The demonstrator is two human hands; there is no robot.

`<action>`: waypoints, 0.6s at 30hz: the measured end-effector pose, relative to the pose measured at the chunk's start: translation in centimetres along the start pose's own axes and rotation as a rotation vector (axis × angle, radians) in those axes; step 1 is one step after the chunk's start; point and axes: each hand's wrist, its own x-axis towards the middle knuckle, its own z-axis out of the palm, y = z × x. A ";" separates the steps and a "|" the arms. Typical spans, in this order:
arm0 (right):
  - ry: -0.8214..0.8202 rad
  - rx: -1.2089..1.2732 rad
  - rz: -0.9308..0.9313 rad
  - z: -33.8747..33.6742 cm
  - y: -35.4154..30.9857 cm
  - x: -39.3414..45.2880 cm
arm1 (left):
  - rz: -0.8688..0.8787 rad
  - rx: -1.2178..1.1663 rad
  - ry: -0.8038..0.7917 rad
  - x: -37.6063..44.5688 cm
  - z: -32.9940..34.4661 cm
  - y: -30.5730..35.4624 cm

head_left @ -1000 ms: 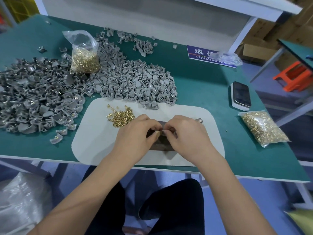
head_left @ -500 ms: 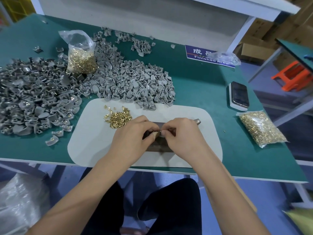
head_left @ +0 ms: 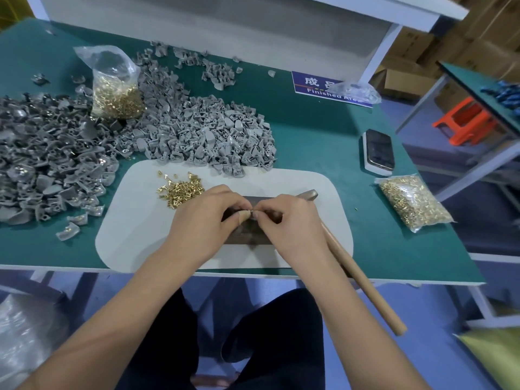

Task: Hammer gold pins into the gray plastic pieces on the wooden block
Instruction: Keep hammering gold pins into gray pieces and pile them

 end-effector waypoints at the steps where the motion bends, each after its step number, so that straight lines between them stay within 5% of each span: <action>1: -0.015 -0.001 0.000 -0.1 0.0 0.1 | -0.008 -0.007 -0.004 0.0 0.0 0.0; 7: -0.163 -0.140 -0.016 -1.3 -1.2 1.3 | -0.036 -0.084 -0.035 0.1 0.1 -0.2; 13: -0.141 -0.305 -0.019 -0.9 -2.1 1.6 | -0.042 -0.089 0.032 -0.2 0.8 -0.1; 18: -0.132 -0.155 -0.005 -1.0 -1.0 1.1 | -0.052 -0.134 0.048 -0.3 0.8 -0.1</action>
